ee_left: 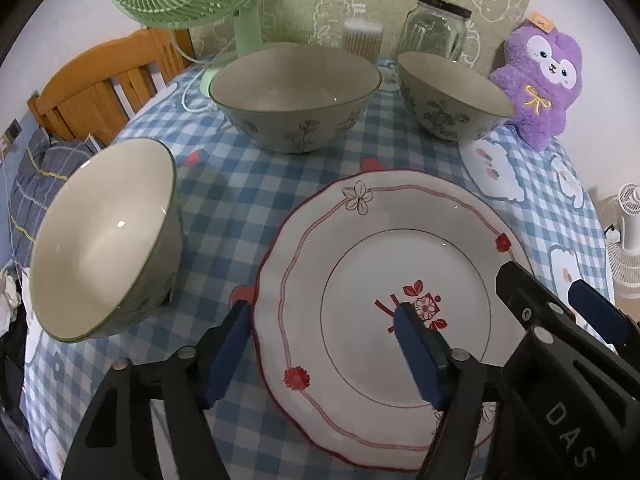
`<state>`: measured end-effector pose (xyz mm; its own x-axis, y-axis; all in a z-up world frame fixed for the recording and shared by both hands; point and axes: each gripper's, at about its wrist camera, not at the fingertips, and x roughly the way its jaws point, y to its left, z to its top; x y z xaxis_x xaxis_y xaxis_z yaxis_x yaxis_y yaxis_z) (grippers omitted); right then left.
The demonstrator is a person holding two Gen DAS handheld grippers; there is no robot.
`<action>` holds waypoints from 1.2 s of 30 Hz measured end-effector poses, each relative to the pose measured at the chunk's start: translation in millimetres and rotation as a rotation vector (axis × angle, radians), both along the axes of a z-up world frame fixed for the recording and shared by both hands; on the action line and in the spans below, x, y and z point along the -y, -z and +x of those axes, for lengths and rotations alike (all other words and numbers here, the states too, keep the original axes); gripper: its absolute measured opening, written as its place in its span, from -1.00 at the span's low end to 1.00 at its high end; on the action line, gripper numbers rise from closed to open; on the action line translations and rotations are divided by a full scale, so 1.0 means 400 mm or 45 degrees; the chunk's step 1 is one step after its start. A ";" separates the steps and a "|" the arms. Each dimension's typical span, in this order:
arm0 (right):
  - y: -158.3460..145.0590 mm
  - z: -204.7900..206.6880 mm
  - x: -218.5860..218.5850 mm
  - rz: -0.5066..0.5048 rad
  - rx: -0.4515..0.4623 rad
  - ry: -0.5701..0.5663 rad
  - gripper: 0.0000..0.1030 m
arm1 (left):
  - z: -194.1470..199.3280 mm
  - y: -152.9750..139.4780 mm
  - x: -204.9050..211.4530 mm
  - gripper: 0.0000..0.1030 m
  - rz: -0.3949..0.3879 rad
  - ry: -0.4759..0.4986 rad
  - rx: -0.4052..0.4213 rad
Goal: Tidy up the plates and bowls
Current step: 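Close both grippers on the red-rim plate's rim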
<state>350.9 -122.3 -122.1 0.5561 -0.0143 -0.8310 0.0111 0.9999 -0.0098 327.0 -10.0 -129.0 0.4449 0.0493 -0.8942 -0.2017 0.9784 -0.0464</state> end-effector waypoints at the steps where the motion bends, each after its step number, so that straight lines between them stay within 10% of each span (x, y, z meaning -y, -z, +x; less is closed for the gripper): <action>1: 0.005 0.004 0.000 0.003 -0.005 0.001 0.35 | 0.000 0.001 0.002 0.39 0.005 -0.005 0.004; 36: 0.078 -0.030 -0.007 0.021 -0.178 0.038 -0.19 | -0.060 0.024 -0.010 0.25 0.054 0.084 -0.042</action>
<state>339.0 -119.7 -153.4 0.4346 -0.0151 -0.9005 0.0408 0.9992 0.0030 303.1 -6.1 -138.8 0.4185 0.0588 -0.9063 -0.1376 0.9905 0.0007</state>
